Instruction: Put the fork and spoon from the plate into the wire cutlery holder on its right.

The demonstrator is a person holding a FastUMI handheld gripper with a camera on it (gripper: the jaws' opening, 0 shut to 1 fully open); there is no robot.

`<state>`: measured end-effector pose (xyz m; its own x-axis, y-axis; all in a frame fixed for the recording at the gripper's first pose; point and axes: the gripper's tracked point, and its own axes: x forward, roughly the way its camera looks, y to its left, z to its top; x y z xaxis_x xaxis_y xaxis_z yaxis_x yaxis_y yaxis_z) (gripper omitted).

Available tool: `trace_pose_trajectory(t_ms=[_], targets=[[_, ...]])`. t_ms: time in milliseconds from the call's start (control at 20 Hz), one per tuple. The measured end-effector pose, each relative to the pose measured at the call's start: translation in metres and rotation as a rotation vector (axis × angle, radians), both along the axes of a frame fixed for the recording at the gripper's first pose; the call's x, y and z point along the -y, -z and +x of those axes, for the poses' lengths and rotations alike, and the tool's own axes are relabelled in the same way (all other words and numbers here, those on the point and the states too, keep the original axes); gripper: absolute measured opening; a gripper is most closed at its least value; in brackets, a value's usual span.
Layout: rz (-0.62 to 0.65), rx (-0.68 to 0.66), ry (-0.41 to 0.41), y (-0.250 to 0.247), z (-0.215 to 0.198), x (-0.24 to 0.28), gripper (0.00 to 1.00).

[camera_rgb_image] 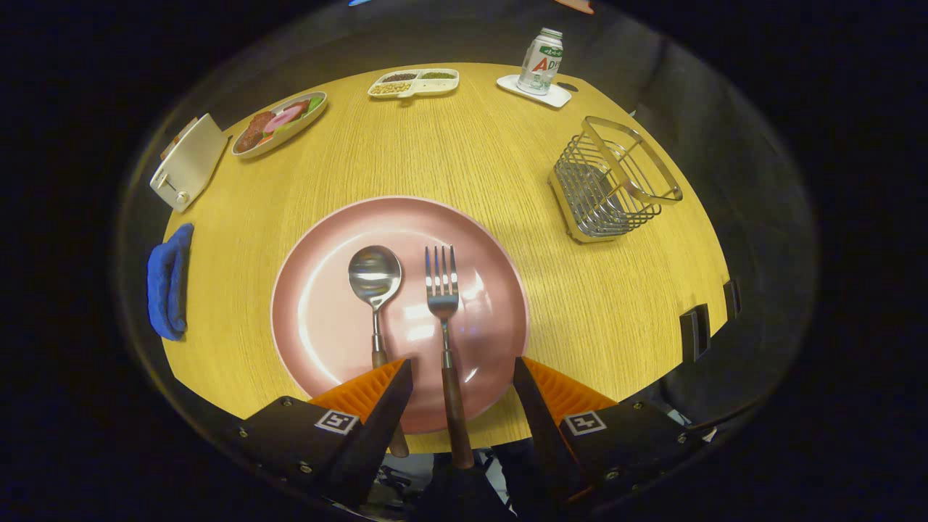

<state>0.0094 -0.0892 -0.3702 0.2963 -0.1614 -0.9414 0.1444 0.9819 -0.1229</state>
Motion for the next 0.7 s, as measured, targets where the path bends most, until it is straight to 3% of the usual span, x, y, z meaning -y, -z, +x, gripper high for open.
trace_pose_trajectory(t_ms=[100, 250, 300, 350, 500, 550, 700], targets=[[-0.031, -0.021, -0.001, 0.001, 0.001, 0.007, 0.83], [-0.079, -0.066, -0.009, 0.005, 0.002, 0.022, 0.58], [-0.086, -0.085, -0.016, 0.007, 0.0, 0.026, 0.48], [-0.077, -0.108, -0.017, 0.008, -0.004, 0.027, 0.28], [-0.072, -0.125, -0.043, 0.008, -0.004, 0.028, 0.27], [-0.042, -0.127, -0.041, 0.005, -0.002, 0.023, 0.06], [0.025, -0.089, 0.012, 0.002, 0.005, 0.018, 0.01]])
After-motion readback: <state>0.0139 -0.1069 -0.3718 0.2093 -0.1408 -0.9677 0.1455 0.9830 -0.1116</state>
